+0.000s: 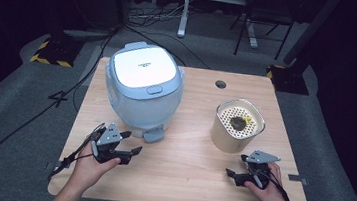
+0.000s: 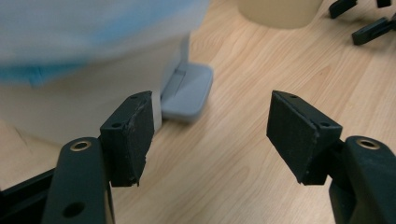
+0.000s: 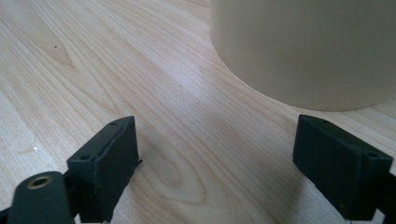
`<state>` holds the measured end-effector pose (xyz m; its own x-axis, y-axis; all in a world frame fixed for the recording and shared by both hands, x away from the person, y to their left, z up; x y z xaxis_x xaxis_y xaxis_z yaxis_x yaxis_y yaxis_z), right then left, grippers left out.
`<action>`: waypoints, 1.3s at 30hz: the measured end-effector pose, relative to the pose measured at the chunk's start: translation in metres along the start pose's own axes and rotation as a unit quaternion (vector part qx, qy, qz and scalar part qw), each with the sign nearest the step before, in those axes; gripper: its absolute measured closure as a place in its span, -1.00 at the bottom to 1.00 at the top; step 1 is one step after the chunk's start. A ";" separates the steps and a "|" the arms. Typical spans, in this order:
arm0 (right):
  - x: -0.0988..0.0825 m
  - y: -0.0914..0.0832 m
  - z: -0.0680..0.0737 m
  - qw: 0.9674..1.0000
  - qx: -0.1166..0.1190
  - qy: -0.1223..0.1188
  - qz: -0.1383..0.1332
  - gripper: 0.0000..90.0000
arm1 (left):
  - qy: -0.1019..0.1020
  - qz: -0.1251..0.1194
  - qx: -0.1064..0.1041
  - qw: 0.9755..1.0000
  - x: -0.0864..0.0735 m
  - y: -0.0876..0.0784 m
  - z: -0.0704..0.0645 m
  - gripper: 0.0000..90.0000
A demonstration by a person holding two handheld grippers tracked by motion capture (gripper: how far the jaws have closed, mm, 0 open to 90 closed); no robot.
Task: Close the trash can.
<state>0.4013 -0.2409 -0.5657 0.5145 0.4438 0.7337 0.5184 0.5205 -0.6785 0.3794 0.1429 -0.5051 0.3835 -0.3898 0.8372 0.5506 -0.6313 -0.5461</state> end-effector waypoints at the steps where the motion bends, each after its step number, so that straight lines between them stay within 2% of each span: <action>1: 0.000 0.000 0.000 1.000 0.000 0.000 0.000 -0.68 | -0.002 0.004 -0.004 1.000 -0.003 0.002 0.000 -0.27; 5: 0.000 0.000 0.000 1.000 0.000 0.001 0.000 -0.68 | 0.001 0.028 -0.002 1.000 -0.018 0.013 0.003 -0.30; 10: 0.000 0.000 0.000 1.000 0.000 0.000 0.000 -0.68 | -0.010 0.049 -0.005 0.999 -0.032 0.023 0.006 -0.32; 13: 0.000 0.000 0.000 1.000 0.001 0.000 0.000 -0.68 | 0.001 0.065 0.000 0.998 -0.039 0.028 0.007 -0.34; 18: 0.000 0.000 0.000 1.000 0.002 -0.001 0.000 -0.68 | 0.005 0.081 0.003 0.997 -0.046 0.034 0.005 -0.35; 20: 0.000 0.000 0.000 1.000 0.002 -0.001 0.000 -0.68 | 0.009 0.096 0.005 0.995 -0.049 0.034 0.006 -0.35; 25: 0.000 0.000 0.000 1.000 0.002 -0.001 0.000 -0.68 | 0.015 0.106 0.013 0.994 -0.052 0.034 0.006 -0.39; 29: 0.000 0.000 0.000 1.000 0.002 -0.003 0.000 -0.68 | 0.021 0.112 0.011 0.993 -0.052 0.036 0.006 -0.55; 32: 0.000 0.000 0.000 1.000 0.003 -0.003 0.000 -0.68 | 0.022 0.114 0.006 0.993 -0.052 0.037 0.006 -0.61; 39: -0.001 -0.001 0.000 1.000 0.002 -0.003 0.001 -0.68 | 0.044 0.119 -0.018 0.992 -0.053 0.036 0.005 -0.73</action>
<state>0.4003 -0.2412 -0.5657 0.5115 0.4498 0.7322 0.5139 0.5228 -0.6802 0.3829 0.1442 -0.5696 0.4321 -0.5877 0.6840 0.4244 -0.5368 -0.7292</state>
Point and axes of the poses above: each handheld gripper's, and its own axes: y roughly forward along the jaws, x roughly out of its top, z roughly to its left, the point moved 9 cm from there along y, roughly forward along the jaws, and after that the axes turned 3 degrees about y, right-handed, at the moved point
